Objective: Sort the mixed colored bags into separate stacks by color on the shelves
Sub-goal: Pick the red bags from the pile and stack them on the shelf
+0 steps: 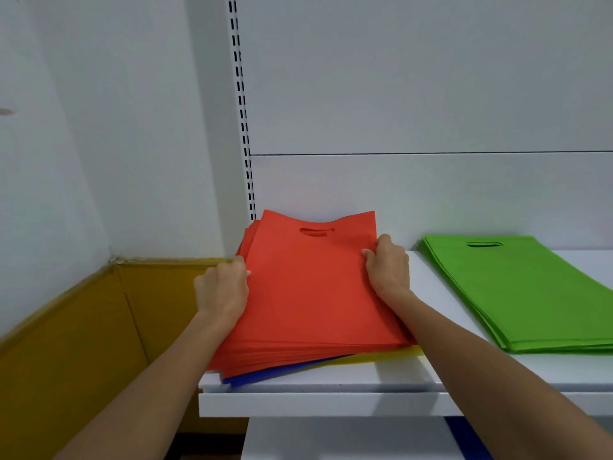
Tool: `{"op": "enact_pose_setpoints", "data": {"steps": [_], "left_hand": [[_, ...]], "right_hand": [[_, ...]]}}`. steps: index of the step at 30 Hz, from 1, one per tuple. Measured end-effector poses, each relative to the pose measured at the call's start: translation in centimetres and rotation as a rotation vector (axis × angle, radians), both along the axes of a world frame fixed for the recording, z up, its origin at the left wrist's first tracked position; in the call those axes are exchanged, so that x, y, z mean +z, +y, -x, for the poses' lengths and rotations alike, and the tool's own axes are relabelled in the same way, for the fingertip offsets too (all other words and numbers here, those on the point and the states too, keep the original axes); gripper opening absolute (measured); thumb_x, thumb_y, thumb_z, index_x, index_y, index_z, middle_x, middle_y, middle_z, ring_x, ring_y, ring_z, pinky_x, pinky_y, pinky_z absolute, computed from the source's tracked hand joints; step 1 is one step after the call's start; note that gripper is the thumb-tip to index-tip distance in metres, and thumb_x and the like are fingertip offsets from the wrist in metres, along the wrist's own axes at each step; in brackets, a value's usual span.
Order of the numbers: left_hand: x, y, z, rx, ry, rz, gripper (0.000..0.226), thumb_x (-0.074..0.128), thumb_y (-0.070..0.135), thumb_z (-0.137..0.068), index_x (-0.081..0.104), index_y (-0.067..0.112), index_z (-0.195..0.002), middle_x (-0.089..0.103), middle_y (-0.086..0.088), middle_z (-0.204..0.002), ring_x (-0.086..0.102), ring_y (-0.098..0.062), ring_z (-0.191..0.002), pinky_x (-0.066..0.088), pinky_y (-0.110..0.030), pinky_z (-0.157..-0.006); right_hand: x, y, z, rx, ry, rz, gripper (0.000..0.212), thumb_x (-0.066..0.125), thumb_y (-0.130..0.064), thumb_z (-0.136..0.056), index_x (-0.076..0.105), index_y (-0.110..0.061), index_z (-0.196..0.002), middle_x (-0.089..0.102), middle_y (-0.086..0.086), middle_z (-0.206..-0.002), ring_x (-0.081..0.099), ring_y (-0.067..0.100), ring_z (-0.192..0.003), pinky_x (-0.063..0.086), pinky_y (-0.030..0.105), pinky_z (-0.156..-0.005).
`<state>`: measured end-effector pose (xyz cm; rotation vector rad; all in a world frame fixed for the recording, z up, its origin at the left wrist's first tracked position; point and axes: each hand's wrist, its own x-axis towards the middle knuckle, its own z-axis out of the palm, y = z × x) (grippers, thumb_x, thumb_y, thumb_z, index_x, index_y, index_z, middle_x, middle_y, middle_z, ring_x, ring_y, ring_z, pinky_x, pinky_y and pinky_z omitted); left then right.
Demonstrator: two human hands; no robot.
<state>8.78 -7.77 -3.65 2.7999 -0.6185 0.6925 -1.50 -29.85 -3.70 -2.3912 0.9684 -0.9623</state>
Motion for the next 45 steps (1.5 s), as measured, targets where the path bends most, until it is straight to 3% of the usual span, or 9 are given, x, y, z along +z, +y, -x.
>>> {"op": "enact_pose_setpoints", "data": {"steps": [5, 9, 13, 19, 24, 27, 30, 40, 45], "left_hand": [[-0.2, 0.4, 0.0, -0.009, -0.062, -0.067, 0.024, 0.046, 0.029, -0.095, 0.061, 0.016, -0.109, 0.055, -0.008, -0.116, 0.050, -0.026, -0.108, 0.042, -0.034, -0.084], [-0.3, 0.8, 0.4, -0.053, 0.041, -0.009, 0.023, 0.042, 0.021, -0.097, 0.060, 0.011, -0.106, 0.062, -0.011, -0.108, 0.059, -0.030, -0.100, 0.047, -0.037, -0.077], [-0.2, 1.2, 0.7, -0.062, 0.044, 0.025, 0.021, 0.040, 0.014, -0.096, 0.059, 0.009, -0.103, 0.063, -0.014, -0.105, 0.060, -0.033, -0.098, 0.046, -0.039, -0.074], [-0.5, 1.1, 1.4, -0.061, 0.092, 0.028, 0.023, 0.044, 0.022, -0.094, 0.060, 0.011, -0.106, 0.064, -0.012, -0.107, 0.060, -0.030, -0.100, 0.047, -0.036, -0.077], [-0.7, 1.0, 1.5, -0.063, 0.172, 0.162, 0.026, 0.051, 0.023, -0.093, 0.053, 0.005, -0.112, 0.062, -0.017, -0.111, 0.057, -0.034, -0.105, 0.046, -0.040, -0.084], [-0.7, 1.2, 1.4, -0.078, 0.207, 0.202, 0.029, 0.056, 0.021, -0.091, 0.053, 0.004, -0.114, 0.061, -0.018, -0.113, 0.057, -0.035, -0.107, 0.045, -0.041, -0.088], [-0.7, 1.2, 1.6, -0.089, 0.219, 0.206, 0.027, 0.056, 0.019, -0.091, 0.055, 0.004, -0.113, 0.061, -0.019, -0.113, 0.056, -0.035, -0.107, 0.046, -0.041, -0.087], [-0.4, 0.3, 1.4, -0.018, 0.374, 0.164, 0.026, 0.047, 0.017, -0.091, 0.057, 0.000, -0.109, 0.060, -0.019, -0.116, 0.056, -0.036, -0.109, 0.045, -0.037, -0.084], [-0.6, 0.5, 1.3, -0.085, 0.262, 0.188, 0.033, 0.043, 0.016, -0.093, 0.052, 0.008, -0.124, 0.057, -0.021, -0.116, 0.053, -0.037, -0.109, 0.043, -0.041, -0.088]], "right_hand": [[0.4, 0.1, 0.2, -0.022, 0.161, 0.043, 0.024, 0.048, -0.022, -0.094, 0.050, -0.001, -0.107, 0.057, 0.019, -0.111, 0.055, 0.037, -0.102, 0.037, 0.035, -0.071], [0.3, 0.0, 0.4, 0.006, 0.226, -0.084, 0.025, 0.055, -0.023, -0.090, 0.056, -0.003, -0.105, 0.054, 0.016, -0.116, 0.052, 0.035, -0.108, 0.041, 0.034, -0.077], [0.6, 0.3, 0.6, 0.047, 0.220, -0.218, 0.013, 0.058, -0.015, -0.084, 0.047, -0.008, -0.081, 0.059, 0.017, -0.109, 0.055, 0.033, -0.094, 0.036, 0.029, -0.068], [1.2, 1.9, 1.6, -0.001, 0.292, 0.029, 0.014, 0.045, -0.003, -0.084, 0.049, -0.007, -0.097, 0.054, 0.015, -0.113, 0.053, 0.035, -0.105, 0.039, 0.034, -0.078], [0.7, 1.8, 1.5, 0.153, 0.134, -0.019, 0.017, 0.048, 0.002, -0.075, 0.036, -0.010, -0.074, 0.044, 0.013, -0.088, 0.041, 0.028, -0.078, 0.026, 0.029, -0.063], [0.7, 1.9, 2.0, 0.133, 0.133, -0.018, 0.011, 0.047, -0.001, -0.078, 0.040, -0.008, -0.082, 0.050, 0.014, -0.083, 0.043, 0.030, -0.076, 0.028, 0.029, -0.062], [0.5, 2.5, 2.4, 0.105, 0.148, 0.022, 0.009, 0.043, -0.003, -0.084, 0.041, -0.006, -0.092, 0.056, 0.016, -0.100, 0.052, 0.035, -0.090, 0.030, 0.031, -0.064], [-0.8, 3.3, 2.8, 0.065, 0.102, 0.132, 0.035, 0.037, 0.002, -0.086, 0.041, -0.001, -0.121, 0.052, 0.018, -0.114, 0.052, 0.038, -0.099, 0.031, 0.035, -0.069], [-0.2, 3.0, 3.1, 0.136, -0.037, 0.082, 0.068, 0.035, 0.005, -0.085, 0.019, -0.018, -0.147, 0.055, 0.015, -0.102, 0.053, 0.033, -0.090, 0.034, 0.033, -0.068]]}}
